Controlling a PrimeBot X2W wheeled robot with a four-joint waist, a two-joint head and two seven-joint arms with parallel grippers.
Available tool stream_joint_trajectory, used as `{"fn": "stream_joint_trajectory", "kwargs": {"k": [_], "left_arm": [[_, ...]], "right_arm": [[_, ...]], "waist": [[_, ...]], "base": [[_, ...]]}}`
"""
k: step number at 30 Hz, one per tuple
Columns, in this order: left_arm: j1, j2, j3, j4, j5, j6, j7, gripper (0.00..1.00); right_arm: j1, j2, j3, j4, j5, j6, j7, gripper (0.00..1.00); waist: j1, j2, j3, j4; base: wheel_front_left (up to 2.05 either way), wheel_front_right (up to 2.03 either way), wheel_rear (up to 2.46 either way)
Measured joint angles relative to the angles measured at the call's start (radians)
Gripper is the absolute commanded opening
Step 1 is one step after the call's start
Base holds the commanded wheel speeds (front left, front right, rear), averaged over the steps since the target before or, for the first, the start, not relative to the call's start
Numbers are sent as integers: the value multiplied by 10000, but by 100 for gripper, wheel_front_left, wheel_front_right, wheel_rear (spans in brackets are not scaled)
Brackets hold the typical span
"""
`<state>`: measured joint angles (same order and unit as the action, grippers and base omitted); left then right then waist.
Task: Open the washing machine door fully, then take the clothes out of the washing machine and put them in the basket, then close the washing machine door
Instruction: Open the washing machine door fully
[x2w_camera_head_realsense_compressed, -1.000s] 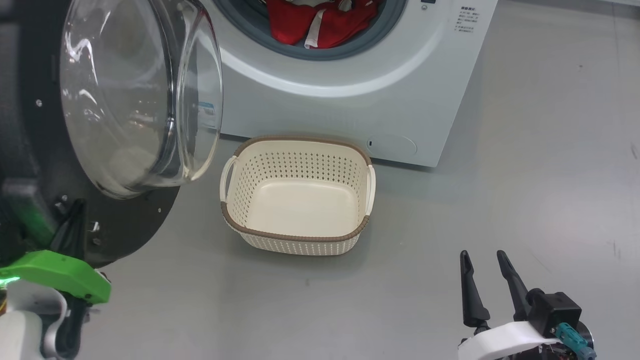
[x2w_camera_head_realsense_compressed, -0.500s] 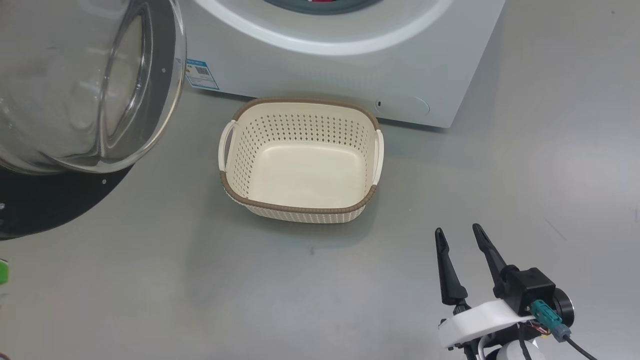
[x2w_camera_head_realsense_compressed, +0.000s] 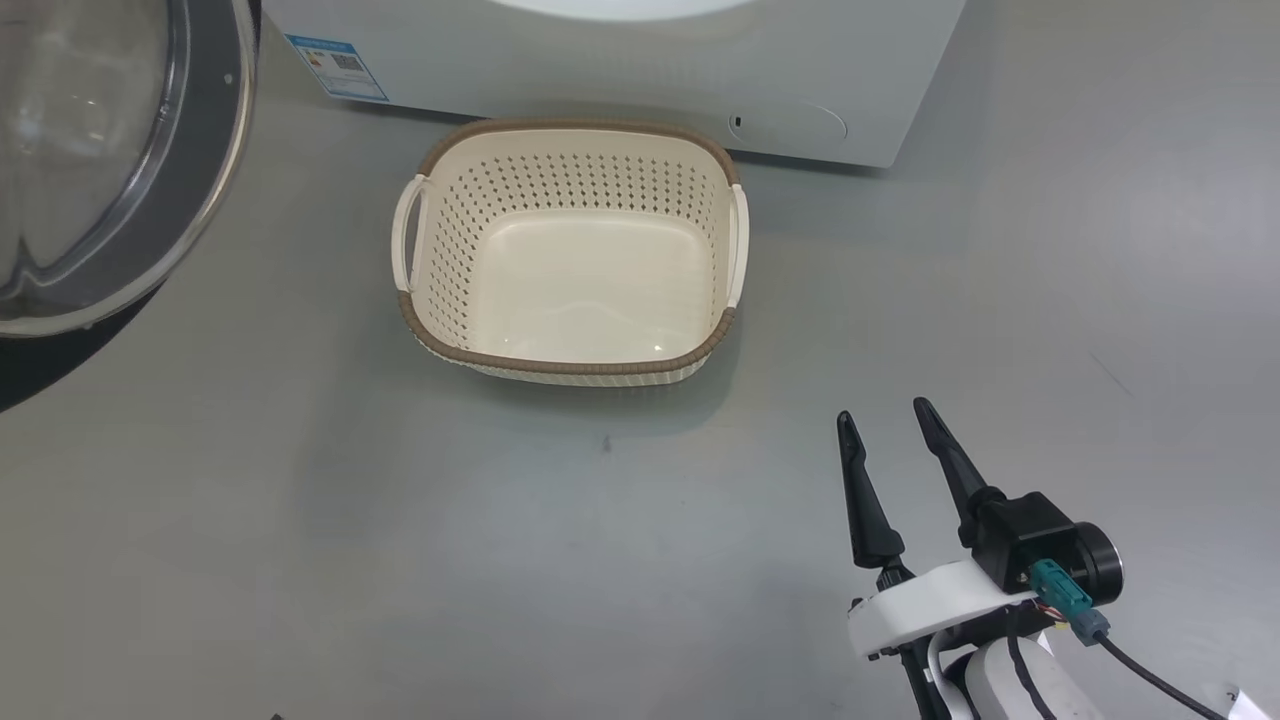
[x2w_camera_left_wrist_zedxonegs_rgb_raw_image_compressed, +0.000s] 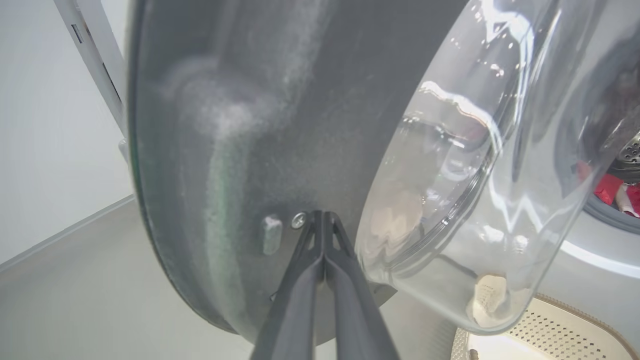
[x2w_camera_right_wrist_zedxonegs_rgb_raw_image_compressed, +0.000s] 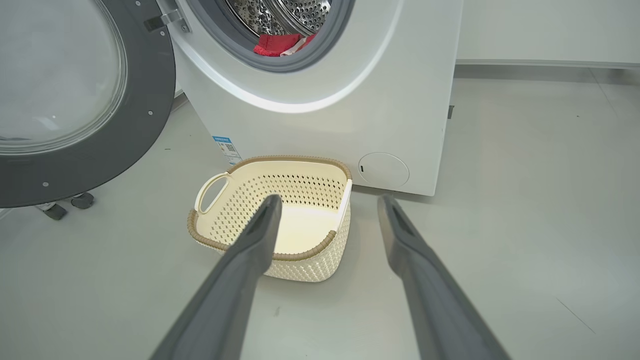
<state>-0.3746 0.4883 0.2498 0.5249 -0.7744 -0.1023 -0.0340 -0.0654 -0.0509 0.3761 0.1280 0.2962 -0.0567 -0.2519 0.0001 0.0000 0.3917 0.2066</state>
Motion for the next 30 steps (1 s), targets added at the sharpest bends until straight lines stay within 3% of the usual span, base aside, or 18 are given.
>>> {"fn": "stream_joint_trajectory", "kwargs": {"k": [10,23,30], "left_arm": [[-481,696,52,878,0,-102,-115,0],[-779,589,-782,1530,307,-178,-690,0],[-757,184,-1559,1603,667,-186,-951,0]], "right_arm": [[-519,-54,382,148,19,-203,-2,100],[-711,-63,349,639,295,-389,-4,100],[-730,-61,184,786,658,-418,-6,100]], "waist": [[0,0,623,-349],[0,0,361,-489],[0,0,-207,-432]], "base": [[0,0,0],[0,0,0],[0,0,0]]}}
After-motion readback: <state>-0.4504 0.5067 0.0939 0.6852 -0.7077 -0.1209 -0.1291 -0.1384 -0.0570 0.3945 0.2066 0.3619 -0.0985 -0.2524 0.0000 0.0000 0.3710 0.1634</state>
